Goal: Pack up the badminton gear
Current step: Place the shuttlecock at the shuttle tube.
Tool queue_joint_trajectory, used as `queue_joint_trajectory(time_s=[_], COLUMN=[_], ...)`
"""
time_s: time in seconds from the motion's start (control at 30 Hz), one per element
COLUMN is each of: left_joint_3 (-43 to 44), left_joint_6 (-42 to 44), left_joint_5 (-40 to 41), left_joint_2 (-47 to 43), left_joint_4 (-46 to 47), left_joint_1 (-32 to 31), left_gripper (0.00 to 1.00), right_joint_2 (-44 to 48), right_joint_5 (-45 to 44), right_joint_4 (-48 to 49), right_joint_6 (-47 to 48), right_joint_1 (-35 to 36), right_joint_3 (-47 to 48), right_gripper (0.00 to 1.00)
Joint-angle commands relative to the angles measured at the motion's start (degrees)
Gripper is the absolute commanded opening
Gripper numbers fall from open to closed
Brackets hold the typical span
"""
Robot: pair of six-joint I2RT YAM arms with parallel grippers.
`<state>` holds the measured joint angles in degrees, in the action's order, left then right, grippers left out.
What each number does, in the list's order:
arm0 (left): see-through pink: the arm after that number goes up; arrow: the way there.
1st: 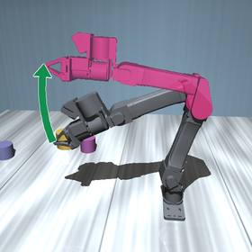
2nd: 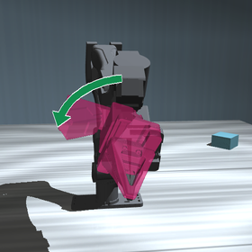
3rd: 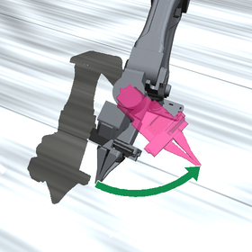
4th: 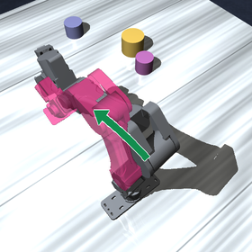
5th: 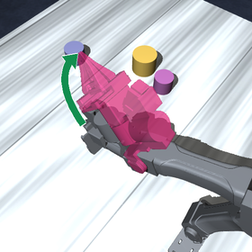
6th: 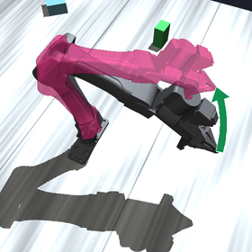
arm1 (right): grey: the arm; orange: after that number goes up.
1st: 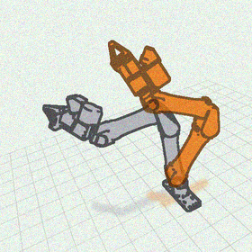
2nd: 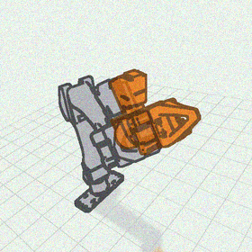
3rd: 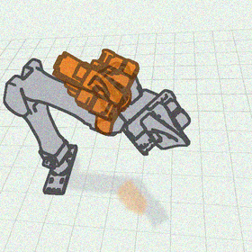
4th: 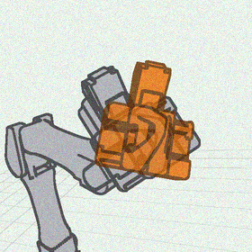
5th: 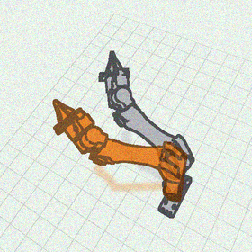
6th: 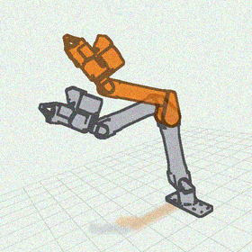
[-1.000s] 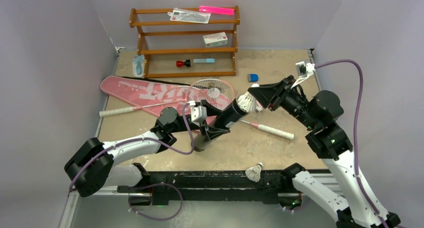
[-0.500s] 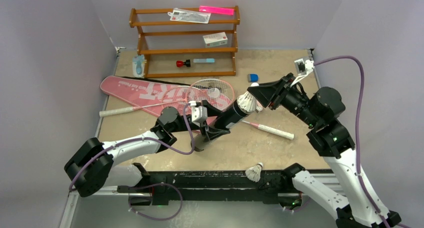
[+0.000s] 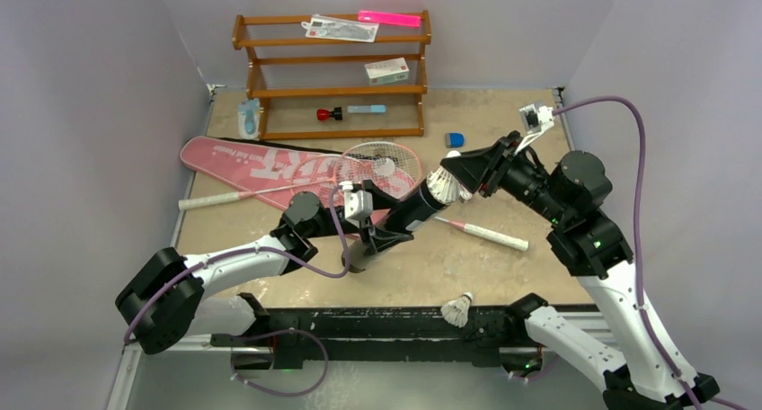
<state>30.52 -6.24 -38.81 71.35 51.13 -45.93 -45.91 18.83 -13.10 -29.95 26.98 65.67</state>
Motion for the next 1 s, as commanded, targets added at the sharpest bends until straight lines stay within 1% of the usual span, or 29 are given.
queue_joint_trajectory(time_s=[0.0,0.27,0.97], left_joint_3=[2.43,3.35,5.37], left_joint_6=[0.79,0.87,1.72], left_joint_5=[-1.52,-2.06,-1.36], left_joint_2=[-0.01,0.81,1.76], left_joint_4=[1.21,-0.25,-5.57], left_joint_1=[-0.25,-0.22,-0.21], left_gripper=[0.45,0.45,0.46], right_joint_2=[-0.52,-1.69,-2.98], right_joint_5=[0.03,0.77,1.83], right_joint_4=[0.30,1.49,0.42], right_joint_6=[1.48,1.23,2.18], right_joint_1=[0.09,0.09,0.11], right_joint_3=[2.32,3.30,4.20], right_gripper=[0.00,0.00,0.00])
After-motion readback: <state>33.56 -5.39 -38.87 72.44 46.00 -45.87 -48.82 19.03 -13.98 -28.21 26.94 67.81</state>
